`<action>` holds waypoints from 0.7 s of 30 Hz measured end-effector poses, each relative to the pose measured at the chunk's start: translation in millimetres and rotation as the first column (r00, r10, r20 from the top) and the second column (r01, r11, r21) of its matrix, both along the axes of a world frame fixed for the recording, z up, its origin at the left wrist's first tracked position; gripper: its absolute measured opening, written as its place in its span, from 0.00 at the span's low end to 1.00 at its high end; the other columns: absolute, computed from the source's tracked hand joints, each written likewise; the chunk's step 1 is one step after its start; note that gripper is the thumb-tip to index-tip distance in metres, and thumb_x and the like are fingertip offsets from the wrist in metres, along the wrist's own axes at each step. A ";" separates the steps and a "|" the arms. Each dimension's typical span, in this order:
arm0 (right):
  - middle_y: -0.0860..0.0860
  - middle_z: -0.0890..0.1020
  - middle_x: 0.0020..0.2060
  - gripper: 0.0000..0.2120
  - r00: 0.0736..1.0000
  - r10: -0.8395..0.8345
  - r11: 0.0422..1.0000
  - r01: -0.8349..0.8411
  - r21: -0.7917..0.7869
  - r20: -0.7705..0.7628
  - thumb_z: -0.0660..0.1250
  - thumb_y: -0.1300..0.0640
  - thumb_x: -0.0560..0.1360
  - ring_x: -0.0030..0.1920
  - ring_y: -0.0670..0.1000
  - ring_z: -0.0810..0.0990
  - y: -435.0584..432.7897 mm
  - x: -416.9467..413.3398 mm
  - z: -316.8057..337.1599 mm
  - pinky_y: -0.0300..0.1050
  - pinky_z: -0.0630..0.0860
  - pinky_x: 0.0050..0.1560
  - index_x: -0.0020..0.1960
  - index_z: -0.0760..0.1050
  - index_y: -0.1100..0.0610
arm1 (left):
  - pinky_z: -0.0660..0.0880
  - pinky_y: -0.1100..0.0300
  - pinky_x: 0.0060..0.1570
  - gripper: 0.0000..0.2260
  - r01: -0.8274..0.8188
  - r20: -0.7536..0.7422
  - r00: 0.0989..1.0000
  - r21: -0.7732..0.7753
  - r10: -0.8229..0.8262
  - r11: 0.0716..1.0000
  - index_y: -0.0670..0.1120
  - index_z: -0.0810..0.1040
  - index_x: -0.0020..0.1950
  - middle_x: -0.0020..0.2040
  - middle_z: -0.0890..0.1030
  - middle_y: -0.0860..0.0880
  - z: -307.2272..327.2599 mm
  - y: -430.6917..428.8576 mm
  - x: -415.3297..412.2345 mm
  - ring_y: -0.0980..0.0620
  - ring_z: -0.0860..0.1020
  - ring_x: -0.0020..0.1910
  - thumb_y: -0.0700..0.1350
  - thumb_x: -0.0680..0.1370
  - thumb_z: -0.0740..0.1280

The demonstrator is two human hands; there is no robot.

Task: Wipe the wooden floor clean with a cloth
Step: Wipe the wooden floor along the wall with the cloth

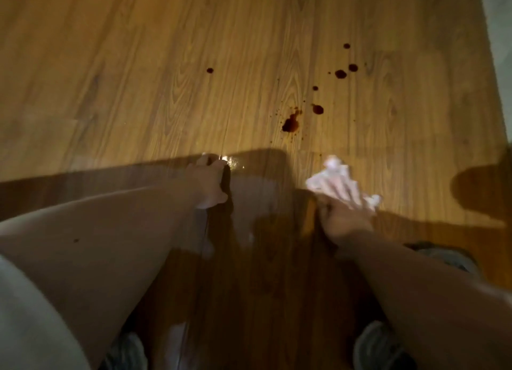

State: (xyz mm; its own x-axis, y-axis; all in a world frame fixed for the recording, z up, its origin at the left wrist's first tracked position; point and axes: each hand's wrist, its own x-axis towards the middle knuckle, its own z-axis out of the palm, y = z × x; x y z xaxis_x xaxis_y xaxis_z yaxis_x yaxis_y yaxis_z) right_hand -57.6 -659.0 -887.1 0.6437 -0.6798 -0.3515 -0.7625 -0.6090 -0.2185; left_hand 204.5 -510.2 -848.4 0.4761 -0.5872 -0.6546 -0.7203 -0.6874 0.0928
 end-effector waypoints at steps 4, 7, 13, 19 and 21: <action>0.48 0.49 0.79 0.29 0.876 -0.463 0.881 0.471 0.038 -0.133 0.55 0.49 0.79 0.77 0.56 0.50 -39.4 22.9 4.9 0.65 0.48 0.72 0.78 0.51 0.45 | 0.64 0.43 0.67 0.47 -0.013 0.046 0.999 0.042 0.011 0.999 0.57 0.47 0.78 0.78 0.43 0.40 -5.5 -15.3 18.5 0.34 0.58 0.73 0.60 0.68 0.73; 0.52 0.61 0.75 0.29 0.918 -0.384 0.921 0.372 0.118 0.102 0.56 0.47 0.76 0.73 0.57 0.60 -23.0 70.4 12.2 0.62 0.52 0.72 0.76 0.57 0.47 | 0.61 0.40 0.70 0.51 -0.171 0.018 0.985 0.059 0.171 0.983 0.57 0.42 0.78 0.77 0.38 0.40 -6.5 -30.4 29.7 0.33 0.51 0.75 0.58 0.68 0.75; 0.43 0.50 0.78 0.31 0.849 0.480 0.865 -0.501 0.044 0.222 0.54 0.47 0.76 0.78 0.51 0.48 10.2 122.6 -2.4 0.56 0.41 0.75 0.78 0.51 0.44 | 0.67 0.43 0.67 0.52 -0.118 0.111 0.989 0.169 0.100 0.978 0.53 0.41 0.78 0.78 0.41 0.40 -5.2 -39.7 35.6 0.34 0.56 0.73 0.60 0.68 0.74; 0.47 0.57 0.78 0.31 0.972 -0.216 0.973 0.222 -0.059 0.093 0.53 0.46 0.74 0.78 0.56 0.50 -84.9 56.2 -23.5 0.60 0.47 0.75 0.77 0.56 0.45 | 0.56 0.37 0.70 0.62 -0.049 0.064 0.997 0.175 0.039 0.983 0.59 0.35 0.76 0.77 0.36 0.42 -11.0 -53.3 54.5 0.34 0.46 0.76 0.59 0.60 0.80; 0.49 0.60 0.77 0.32 0.926 -0.375 0.921 0.378 -0.095 0.046 0.51 0.44 0.72 0.76 0.58 0.55 -113.0 50.8 -18.8 0.63 0.51 0.73 0.77 0.58 0.45 | 0.61 0.40 0.68 0.56 -0.054 0.067 0.997 0.150 0.044 0.987 0.61 0.42 0.77 0.78 0.46 0.43 -12.8 -56.7 61.6 0.35 0.53 0.75 0.58 0.62 0.79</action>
State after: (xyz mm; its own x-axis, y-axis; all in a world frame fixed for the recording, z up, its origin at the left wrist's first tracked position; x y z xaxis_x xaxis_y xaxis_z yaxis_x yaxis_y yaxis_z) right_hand -6.7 -772.0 -905.9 0.3412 -0.9046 -0.2554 -0.9346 -0.2975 -0.1949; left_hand 266.2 -566.8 -861.2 0.5453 -0.4585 -0.7017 -0.6865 -0.7247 -0.0599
